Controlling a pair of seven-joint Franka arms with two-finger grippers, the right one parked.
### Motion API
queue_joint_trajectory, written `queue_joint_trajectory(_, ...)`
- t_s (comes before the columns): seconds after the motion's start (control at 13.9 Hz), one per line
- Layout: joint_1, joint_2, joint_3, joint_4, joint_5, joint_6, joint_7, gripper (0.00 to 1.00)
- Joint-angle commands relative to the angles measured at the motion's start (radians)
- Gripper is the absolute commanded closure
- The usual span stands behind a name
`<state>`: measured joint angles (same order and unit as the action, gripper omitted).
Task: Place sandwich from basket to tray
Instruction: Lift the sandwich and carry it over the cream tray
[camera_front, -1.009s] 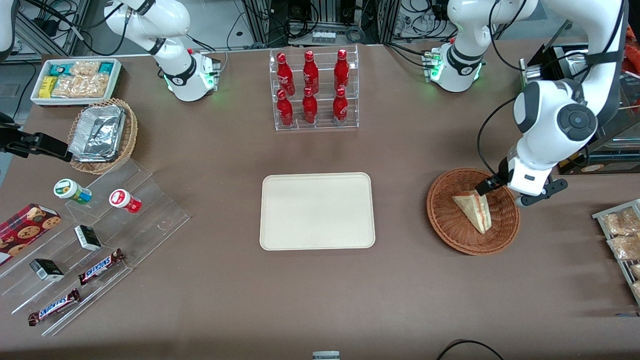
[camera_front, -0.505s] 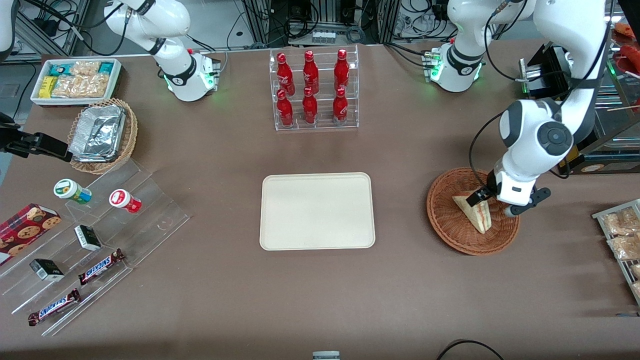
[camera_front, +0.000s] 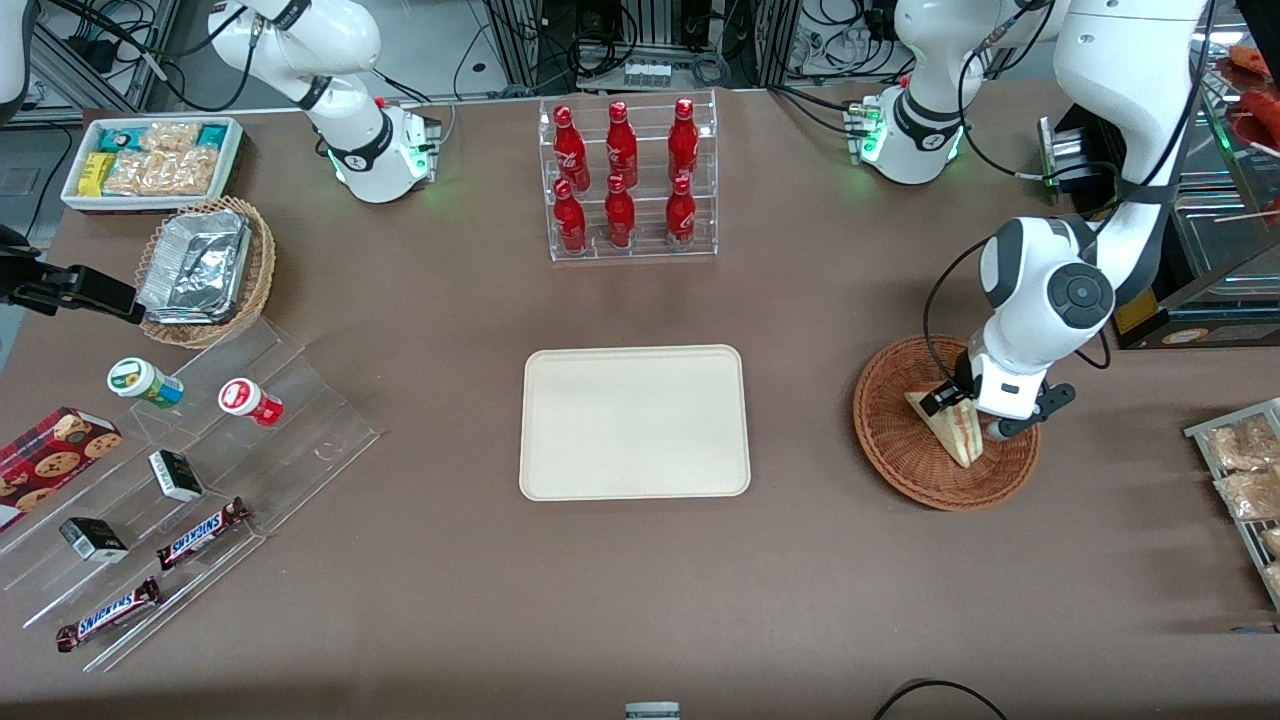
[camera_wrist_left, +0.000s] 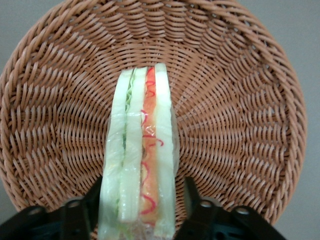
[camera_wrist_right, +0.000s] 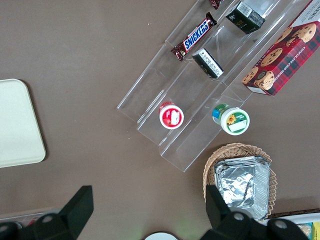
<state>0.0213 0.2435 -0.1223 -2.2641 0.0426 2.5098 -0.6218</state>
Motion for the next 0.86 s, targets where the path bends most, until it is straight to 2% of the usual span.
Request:
queue_joint_trajectory(0.0,-0.007,-0.027,0.003,-0.028,0.058,0.008,0.004,1.00)
queue_joint_trajectory(0.22,-0.007,-0.056,0.001,-0.012,0.069,-0.063,0.031,1.00)
queue_joint_trajectory(0.36,-0.011,-0.081,-0.019,0.047,0.069,-0.171,0.054,1.00)
queue_joint_trajectory(0.58,-0.099,-0.070,-0.042,0.178,0.069,-0.336,0.089,1.00)
queue_joint_trajectory(0.79,-0.191,-0.066,-0.045,0.224,0.065,-0.362,0.091,1.00)
